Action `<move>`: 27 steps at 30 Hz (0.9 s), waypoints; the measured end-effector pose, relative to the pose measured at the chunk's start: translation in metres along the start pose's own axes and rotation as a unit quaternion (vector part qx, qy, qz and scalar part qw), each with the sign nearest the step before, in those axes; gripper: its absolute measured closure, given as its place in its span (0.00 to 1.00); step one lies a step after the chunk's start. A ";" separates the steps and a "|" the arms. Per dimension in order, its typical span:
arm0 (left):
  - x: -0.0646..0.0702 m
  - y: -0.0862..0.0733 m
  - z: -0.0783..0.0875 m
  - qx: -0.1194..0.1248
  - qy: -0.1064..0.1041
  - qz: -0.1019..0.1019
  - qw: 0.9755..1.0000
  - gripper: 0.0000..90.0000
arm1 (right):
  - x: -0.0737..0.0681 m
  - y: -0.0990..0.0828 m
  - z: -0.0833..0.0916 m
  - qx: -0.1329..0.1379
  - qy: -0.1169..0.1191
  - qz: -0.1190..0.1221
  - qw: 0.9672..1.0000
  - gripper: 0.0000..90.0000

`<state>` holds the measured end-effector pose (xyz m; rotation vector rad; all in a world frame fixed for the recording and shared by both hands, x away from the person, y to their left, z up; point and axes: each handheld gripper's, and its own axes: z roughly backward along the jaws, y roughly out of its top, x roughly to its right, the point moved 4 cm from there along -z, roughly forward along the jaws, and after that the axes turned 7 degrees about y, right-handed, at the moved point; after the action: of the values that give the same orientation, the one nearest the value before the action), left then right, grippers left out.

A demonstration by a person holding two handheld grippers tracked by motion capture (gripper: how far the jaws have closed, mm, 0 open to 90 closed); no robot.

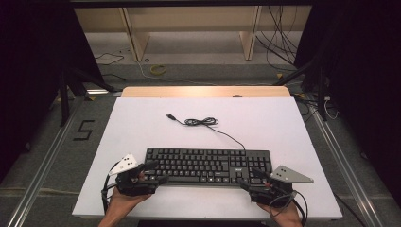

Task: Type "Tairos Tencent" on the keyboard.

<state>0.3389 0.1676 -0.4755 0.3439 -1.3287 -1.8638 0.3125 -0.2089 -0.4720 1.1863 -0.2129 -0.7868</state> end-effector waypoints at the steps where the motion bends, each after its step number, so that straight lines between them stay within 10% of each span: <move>1: 0.000 0.000 0.000 0.000 0.000 0.000 1.000 0.27 | 0.000 0.000 0.000 0.000 0.000 0.000 1.000 0.36; 27: -0.005 0.000 -0.001 -0.003 0.014 0.009 1.000 0.28 | -0.011 0.013 -0.026 -0.009 0.022 0.005 1.000 0.36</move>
<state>0.3425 0.1712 -0.4772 0.3526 -1.3017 -1.8414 0.3242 -0.1801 -0.4674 1.1834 -0.1741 -0.7512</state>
